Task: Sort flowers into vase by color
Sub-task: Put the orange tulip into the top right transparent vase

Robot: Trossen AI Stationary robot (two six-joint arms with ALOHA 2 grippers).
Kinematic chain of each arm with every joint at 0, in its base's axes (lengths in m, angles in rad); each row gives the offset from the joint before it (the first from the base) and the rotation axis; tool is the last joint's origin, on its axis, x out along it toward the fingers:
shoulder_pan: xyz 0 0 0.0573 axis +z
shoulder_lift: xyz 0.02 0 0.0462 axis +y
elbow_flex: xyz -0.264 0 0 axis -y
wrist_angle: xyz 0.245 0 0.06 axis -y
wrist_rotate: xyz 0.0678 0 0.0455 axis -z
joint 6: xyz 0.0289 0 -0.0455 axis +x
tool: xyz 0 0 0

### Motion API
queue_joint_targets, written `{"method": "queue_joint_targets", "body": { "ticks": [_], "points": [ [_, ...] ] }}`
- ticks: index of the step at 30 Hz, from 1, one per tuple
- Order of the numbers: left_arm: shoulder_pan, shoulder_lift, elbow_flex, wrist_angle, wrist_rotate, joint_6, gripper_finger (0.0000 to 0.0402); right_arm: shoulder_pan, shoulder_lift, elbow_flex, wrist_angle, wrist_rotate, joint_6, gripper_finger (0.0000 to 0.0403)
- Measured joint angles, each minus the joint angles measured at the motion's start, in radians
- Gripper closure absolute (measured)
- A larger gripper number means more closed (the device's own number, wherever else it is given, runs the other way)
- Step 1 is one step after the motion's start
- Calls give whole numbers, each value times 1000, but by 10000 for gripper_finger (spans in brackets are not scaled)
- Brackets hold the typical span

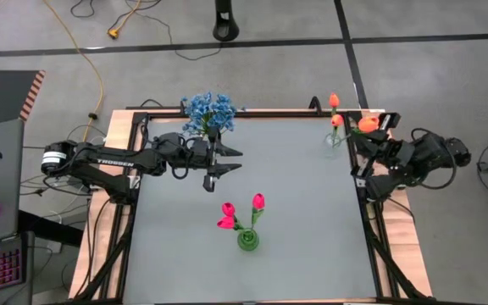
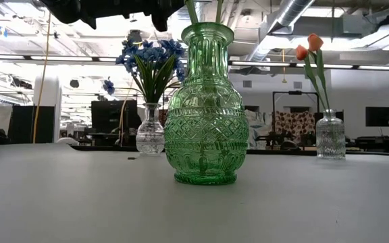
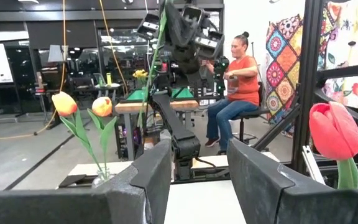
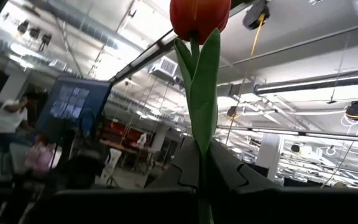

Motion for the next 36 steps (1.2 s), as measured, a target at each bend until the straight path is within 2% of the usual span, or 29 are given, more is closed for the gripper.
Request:
{"method": "queue_joint_targets", "body": {
  "ticks": [8,14,23,27,31,36],
  "points": [
    [0,0,0,0,0,0,258,-19,-119,-1,-188,1,1,368],
    [0,0,0,-2,-1,0,258,-59,-197,-93,-179,0,-27,368],
    [0,0,0,-2,-2,0,258,-134,-368,-254,-115,-3,-49,368],
    [0,0,0,-2,-2,0,258,-173,-422,-342,-5,-3,-82,368],
    [0,0,0,-4,-2,-5,258,-224,-422,-427,158,-3,-140,368],
    [0,0,0,-5,-2,-6,258,-287,-422,-483,233,-3,-141,368]
  ]
}}
